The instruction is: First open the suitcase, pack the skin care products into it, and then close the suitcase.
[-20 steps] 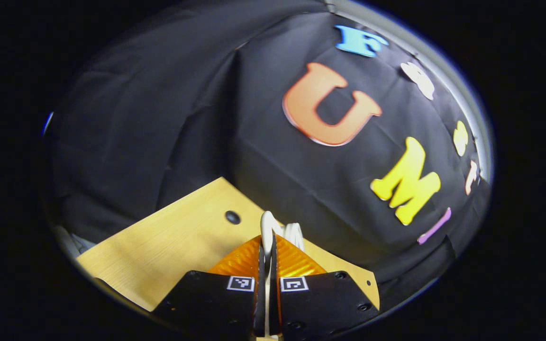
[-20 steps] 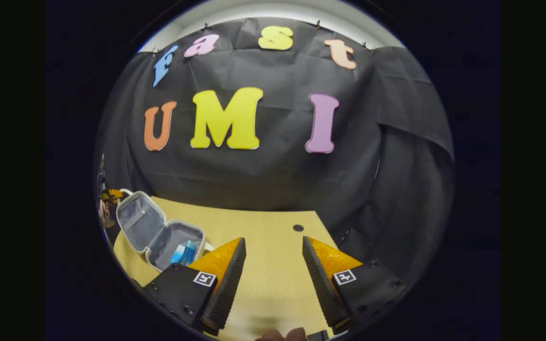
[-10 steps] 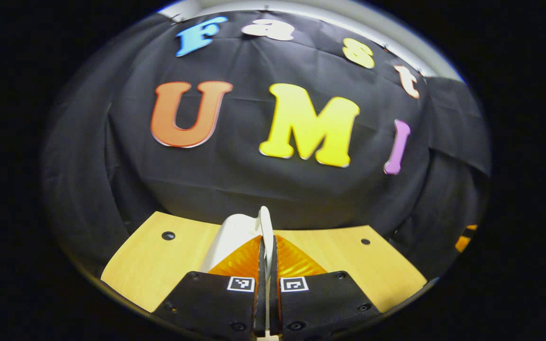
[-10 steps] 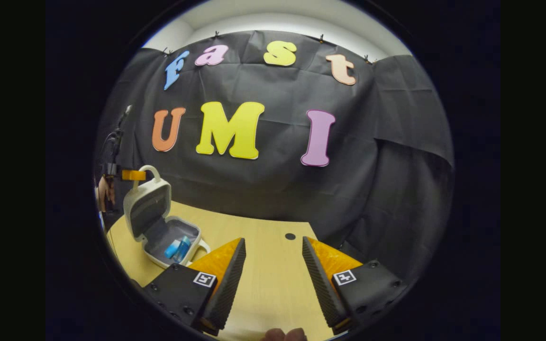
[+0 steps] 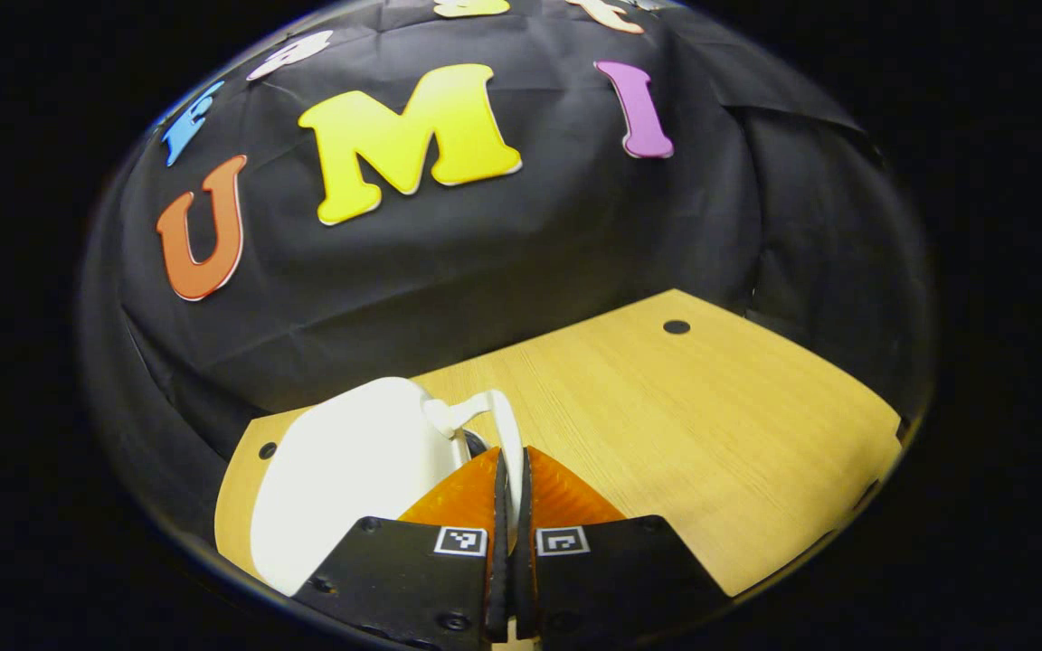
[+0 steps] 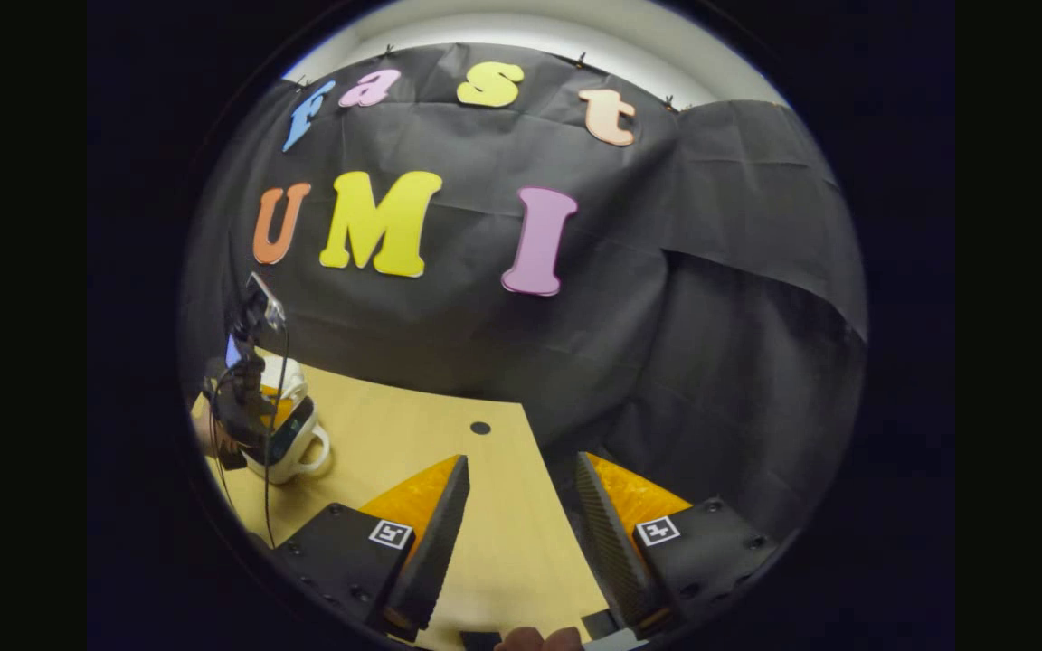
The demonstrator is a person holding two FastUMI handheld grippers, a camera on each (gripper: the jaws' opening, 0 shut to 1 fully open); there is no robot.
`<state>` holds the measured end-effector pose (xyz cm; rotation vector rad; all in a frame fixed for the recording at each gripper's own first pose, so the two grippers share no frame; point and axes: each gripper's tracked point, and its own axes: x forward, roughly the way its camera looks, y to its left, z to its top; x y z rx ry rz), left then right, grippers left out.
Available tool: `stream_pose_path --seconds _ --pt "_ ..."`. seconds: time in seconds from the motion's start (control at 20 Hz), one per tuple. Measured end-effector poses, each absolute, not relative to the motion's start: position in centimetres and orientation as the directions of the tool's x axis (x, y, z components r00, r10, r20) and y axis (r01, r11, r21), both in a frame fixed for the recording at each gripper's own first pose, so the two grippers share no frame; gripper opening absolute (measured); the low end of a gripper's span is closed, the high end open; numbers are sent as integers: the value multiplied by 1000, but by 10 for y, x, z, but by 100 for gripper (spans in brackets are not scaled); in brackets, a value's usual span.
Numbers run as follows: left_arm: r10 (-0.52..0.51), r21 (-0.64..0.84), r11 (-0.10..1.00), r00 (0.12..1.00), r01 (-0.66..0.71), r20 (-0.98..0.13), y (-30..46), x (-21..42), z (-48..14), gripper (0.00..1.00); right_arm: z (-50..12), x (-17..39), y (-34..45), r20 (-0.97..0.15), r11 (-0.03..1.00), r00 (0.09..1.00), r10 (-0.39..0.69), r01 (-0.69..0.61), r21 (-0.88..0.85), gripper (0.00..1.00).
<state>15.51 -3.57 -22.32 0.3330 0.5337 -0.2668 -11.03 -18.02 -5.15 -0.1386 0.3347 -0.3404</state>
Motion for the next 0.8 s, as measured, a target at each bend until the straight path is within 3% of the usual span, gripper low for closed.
stream_pose_path --seconds 0.5,0.7,0.8 --pt "-90 291 898 784 331 -614 -37 160 -258 6 -76 -99 -190 -354 950 882 -310 270 -157 71" --pt "-35 316 899 768 304 -640 -41 158 -265 12 -89 -86 -182 -377 963 886 -268 242 -116 71" --pt "-62 259 908 718 328 -693 -45 154 -272 21 -94 -78 -177 -386 969 889 -248 229 -95 71"
